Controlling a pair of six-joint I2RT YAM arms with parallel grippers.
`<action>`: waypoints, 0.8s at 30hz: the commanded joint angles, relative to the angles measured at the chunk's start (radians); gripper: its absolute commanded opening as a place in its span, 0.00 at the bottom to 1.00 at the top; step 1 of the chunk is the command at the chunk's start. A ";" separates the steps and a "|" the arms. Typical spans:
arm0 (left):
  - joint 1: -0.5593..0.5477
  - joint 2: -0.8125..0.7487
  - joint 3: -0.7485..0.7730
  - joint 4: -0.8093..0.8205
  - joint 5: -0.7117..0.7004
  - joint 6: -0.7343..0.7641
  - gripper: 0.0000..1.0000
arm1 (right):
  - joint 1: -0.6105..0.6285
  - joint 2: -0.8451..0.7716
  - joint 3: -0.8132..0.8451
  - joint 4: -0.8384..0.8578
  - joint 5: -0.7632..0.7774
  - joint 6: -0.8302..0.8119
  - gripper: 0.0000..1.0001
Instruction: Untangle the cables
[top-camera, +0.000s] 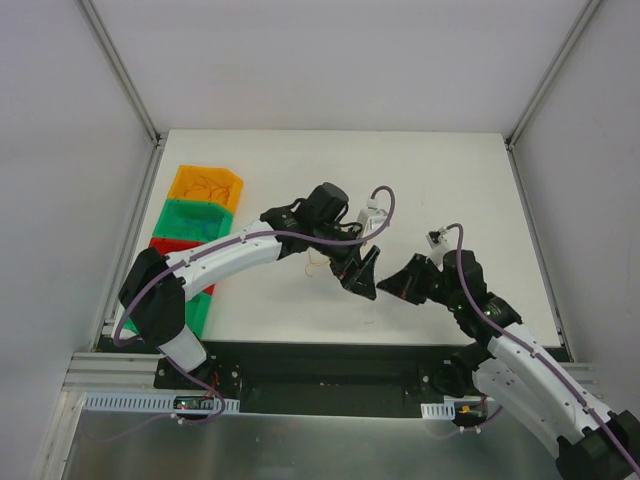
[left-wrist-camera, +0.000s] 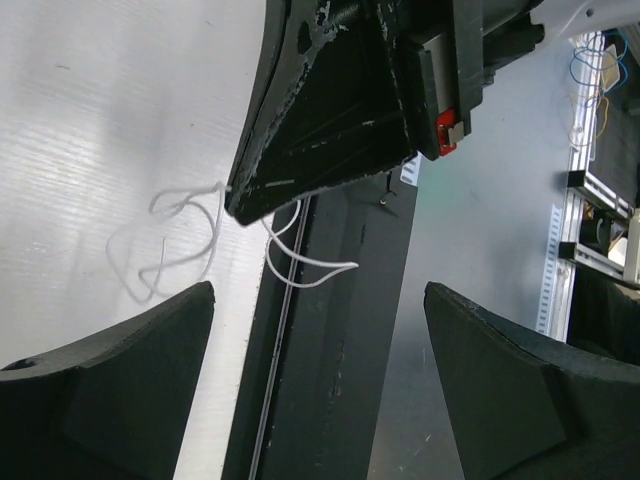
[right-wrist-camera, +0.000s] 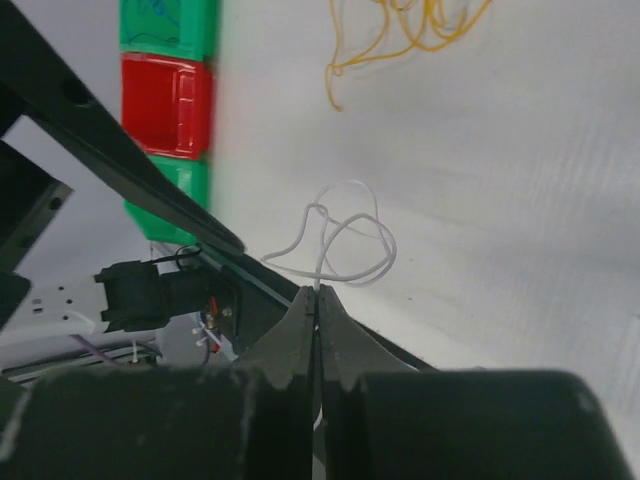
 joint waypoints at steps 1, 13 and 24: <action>-0.027 -0.035 -0.022 0.054 -0.049 0.031 0.86 | 0.048 -0.013 0.037 0.103 -0.061 0.119 0.00; -0.033 -0.009 -0.010 0.022 -0.062 0.063 0.68 | 0.092 -0.059 0.085 0.141 -0.035 0.195 0.00; -0.034 -0.053 -0.016 0.009 -0.154 0.103 0.00 | 0.091 -0.041 0.125 0.094 -0.027 0.098 0.16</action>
